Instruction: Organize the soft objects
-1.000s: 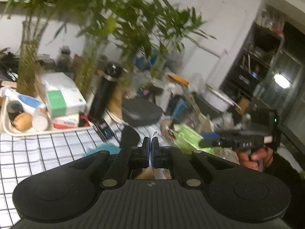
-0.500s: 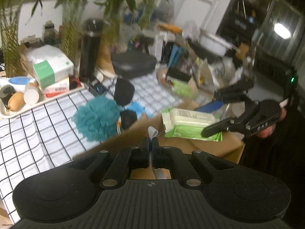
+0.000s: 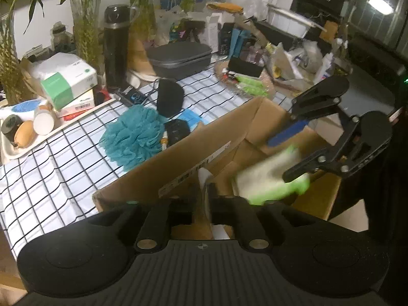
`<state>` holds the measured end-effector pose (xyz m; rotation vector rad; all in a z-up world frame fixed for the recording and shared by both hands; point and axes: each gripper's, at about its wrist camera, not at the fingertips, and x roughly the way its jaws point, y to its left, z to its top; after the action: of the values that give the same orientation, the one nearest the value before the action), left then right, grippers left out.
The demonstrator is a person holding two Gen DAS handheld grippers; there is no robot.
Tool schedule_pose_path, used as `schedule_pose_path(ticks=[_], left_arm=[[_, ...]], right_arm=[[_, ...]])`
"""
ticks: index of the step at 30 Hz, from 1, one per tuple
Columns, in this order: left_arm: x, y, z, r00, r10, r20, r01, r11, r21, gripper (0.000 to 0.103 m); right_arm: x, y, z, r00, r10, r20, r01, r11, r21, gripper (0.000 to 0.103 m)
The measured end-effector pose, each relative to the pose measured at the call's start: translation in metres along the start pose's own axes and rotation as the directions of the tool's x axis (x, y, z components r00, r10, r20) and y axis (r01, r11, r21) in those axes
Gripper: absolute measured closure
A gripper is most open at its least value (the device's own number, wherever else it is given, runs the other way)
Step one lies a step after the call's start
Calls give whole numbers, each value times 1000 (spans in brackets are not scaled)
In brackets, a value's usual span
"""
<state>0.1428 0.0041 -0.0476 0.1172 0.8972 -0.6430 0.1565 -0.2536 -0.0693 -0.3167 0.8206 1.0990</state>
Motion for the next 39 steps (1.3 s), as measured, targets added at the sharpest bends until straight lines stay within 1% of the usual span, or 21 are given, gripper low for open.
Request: schedule_pose_path(ticks=[1, 2, 3, 4, 7, 9, 13, 15, 16, 20, 23, 27, 29, 33, 36, 39], left_arm=[[1, 0, 0, 1000, 7, -3, -7, 1000, -1, 62], [1, -1, 0, 1000, 15, -4, -15, 1000, 1, 58], [2, -2, 1, 1000, 21, -2, -21, 1000, 8, 55], [2, -3, 1, 1000, 24, 1, -24, 1000, 14, 55], [1, -5, 2, 999, 30, 10, -30, 999, 25, 54], [1, -5, 3, 999, 46, 20, -47, 999, 24, 54], [-5, -2, 6, 994, 83, 74, -83, 997, -2, 54], [-9, 1, 7, 990, 98, 106, -96, 995, -26, 54], [-12, 3, 8, 987, 101, 123, -96, 995, -41, 54], [-20, 8, 11, 974, 123, 192, -107, 990, -93, 54], [-23, 11, 13, 965, 133, 224, -107, 986, -124, 54], [-24, 14, 15, 956, 162, 245, -124, 979, -163, 54], [-23, 18, 14, 954, 167, 248, -123, 975, -184, 54], [-23, 27, 14, 945, 214, 247, -149, 954, -259, 54], [-26, 29, 13, 942, 216, 257, -142, 950, -279, 54], [-24, 31, 13, 942, 232, 241, -160, 946, -283, 54]], right_arm=[[-2, 0, 1, 1000, -2, 9, 1, 1000, 1, 43], [-5, 0, 1, 1000, -5, 23, 5, 1000, 1, 35], [-7, 0, 1, 999, -11, 40, 11, 1000, 0, 20], [-9, 0, 2, 998, -15, 55, 15, 1000, -1, 12], [-13, -2, 5, 997, -8, 82, 6, 1000, 16, 10], [-16, -4, 6, 994, -26, 108, 24, 999, 26, 5], [-24, -14, 8, 981, -102, 163, 90, 993, 80, 0], [-27, -22, 8, 972, -153, 178, 132, 983, 126, 0], [-27, -26, 9, 966, -181, 182, 153, 975, 158, 0], [-32, -46, 9, 945, -257, 200, 198, 941, 276, 0], [-35, -58, 8, 931, -303, 202, 223, 913, 340, 0], [-36, -67, 5, 917, -344, 202, 244, 884, 399, 0], [-35, -71, 5, 911, -361, 199, 254, 871, 420, 0], [-33, -75, 4, 892, -410, 190, 289, 842, 456, 0], [-30, -72, 3, 883, -435, 176, 320, 832, 454, 0], [-26, -70, 3, 874, -460, 159, 357, 828, 431, 0]])
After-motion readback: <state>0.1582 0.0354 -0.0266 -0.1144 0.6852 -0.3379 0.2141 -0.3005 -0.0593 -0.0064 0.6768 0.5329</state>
